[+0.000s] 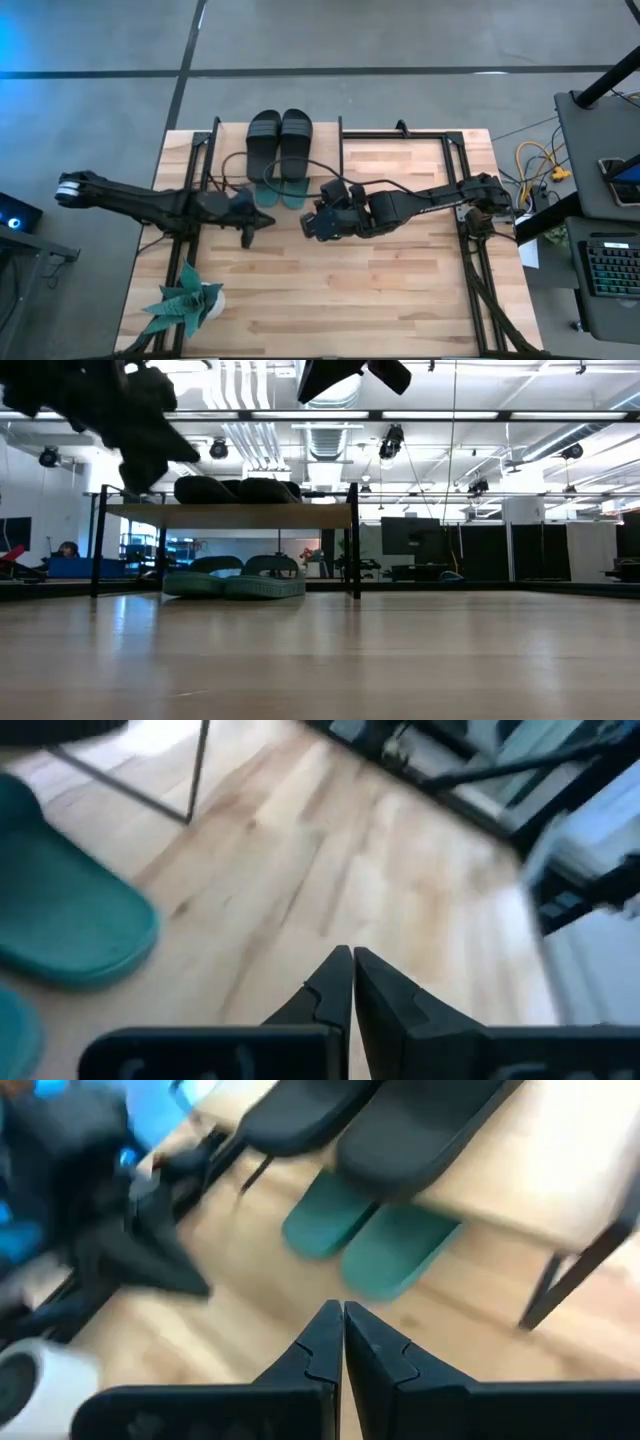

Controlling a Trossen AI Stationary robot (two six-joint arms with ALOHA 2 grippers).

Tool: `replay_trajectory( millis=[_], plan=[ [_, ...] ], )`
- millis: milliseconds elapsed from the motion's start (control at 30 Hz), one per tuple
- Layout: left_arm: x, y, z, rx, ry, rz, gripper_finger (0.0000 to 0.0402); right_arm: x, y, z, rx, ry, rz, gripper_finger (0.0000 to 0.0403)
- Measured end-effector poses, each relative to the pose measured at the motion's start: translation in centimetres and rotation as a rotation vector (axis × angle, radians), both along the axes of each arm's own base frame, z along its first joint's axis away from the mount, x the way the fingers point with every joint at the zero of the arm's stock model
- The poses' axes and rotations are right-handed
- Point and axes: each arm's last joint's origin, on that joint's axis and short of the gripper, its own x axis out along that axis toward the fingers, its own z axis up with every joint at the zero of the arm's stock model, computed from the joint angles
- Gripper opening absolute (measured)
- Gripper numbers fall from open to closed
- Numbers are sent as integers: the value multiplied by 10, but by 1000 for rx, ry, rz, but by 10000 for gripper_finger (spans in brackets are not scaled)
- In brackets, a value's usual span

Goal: Pick and place slides into the shelf
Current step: Adjust the slides

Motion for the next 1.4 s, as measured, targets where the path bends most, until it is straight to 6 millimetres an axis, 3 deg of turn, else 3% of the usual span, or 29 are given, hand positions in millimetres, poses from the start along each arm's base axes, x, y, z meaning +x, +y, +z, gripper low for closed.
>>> replay_trajectory(
  millis=[200, 300, 400, 500, 633, 800, 933, 1033, 1100, 1267, 1400],
  plan=[
    [-21, 1, 12, -136, 34, 57, 0, -1, 3, -22, 128, 42, 10, 9],
    [-28, -2, 38, -286, -119, -45, 0, -2, 10, -28, 193, 20, 20, 9],
    [-39, -3, 78, -310, -389, -139, 0, -4, 25, -8, 140, -69, 161, 9],
    [-48, 0, 102, -241, -505, -86, 0, -12, 31, 17, 54, -128, 278, 8],
    [-45, 1, 109, -198, -513, -57, 0, -25, 21, 26, -4, -80, 297, 9],
    [-29, -1, 103, -194, -436, -52, 0, -52, 12, 16, -1, 38, 280, 8],
    [-21, -2, 104, -192, -413, -51, 0, -76, 7, -8, 96, 40, 237, 8],
    [-20, -2, 103, -182, -404, -53, 0, -79, 9, -32, 173, -58, 238, 8],
    [-19, -2, 96, -145, -343, -56, 0, -75, 12, -52, 203, -132, 242, 8],
    [-23, -2, 55, -103, 13, -40, 0, -53, 10, -104, 238, -292, 182, 8],
    [-28, -1, 35, -79, 199, -33, 0, -33, 5, -139, 268, -322, 120, 8]
  ],
)
